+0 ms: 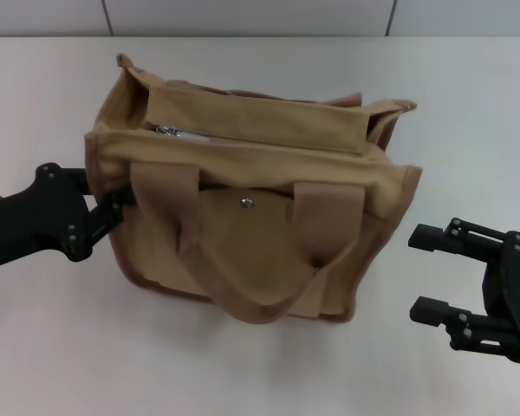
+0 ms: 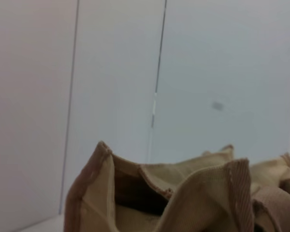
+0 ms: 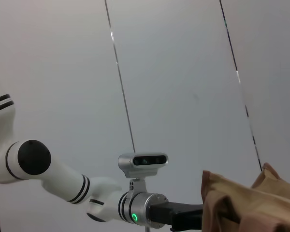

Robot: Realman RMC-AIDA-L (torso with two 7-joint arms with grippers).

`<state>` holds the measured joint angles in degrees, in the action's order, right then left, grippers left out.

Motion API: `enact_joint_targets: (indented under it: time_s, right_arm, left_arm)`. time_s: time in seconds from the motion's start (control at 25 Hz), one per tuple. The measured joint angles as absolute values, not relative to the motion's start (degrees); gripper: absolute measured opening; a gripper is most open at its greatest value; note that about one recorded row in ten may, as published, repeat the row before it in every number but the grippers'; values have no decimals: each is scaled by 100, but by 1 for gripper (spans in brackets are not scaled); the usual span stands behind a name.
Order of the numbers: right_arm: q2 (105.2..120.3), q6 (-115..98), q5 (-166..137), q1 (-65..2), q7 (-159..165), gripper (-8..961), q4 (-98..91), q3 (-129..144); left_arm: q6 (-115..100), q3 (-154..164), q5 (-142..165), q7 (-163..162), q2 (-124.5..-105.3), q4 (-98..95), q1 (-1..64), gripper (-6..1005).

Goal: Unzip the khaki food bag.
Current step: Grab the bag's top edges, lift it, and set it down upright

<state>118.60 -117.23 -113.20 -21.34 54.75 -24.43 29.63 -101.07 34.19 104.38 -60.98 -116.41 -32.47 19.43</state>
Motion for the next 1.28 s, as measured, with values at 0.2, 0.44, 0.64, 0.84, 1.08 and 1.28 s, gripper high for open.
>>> enact_joint_targets:
  time_s: [0.2,0.44,0.64,0.84,1.08,1.28]
  right_arm:
    - [11886,-11669,-11320,-2136,5475,744,-2443,2909]
    - [11897,-11571,-11313,-2152,5475,744,-2319,2660]
    - [11900,-11413,-11310,-2192,5496,745,-1921,1714]
    - [11907,-11374,-11310,-2151,5465,744,-1656,1092]
    - [11917,-11120,-11311,-2204,5339,745,-1493,1114]
    - [11929,-10871,-11385,-2364,5266,733,-1409,1201]
  left_arm:
    - [-10239,3028,10436,-5933,-11663,-3236,1963,79]
    - [-10353,2442,9886,-5727,-11701,-3211,2067,79]
    - [-10612,2493,9116,-5391,-11829,-3164,2154,80]
    - [-10873,3115,9019,-3688,-11864,-2115,2277,79]
    - [-10494,3730,9039,-2278,-11899,-1077,2400,79]
    - [-10442,4086,9052,-1876,-11908,-609,2564,77]
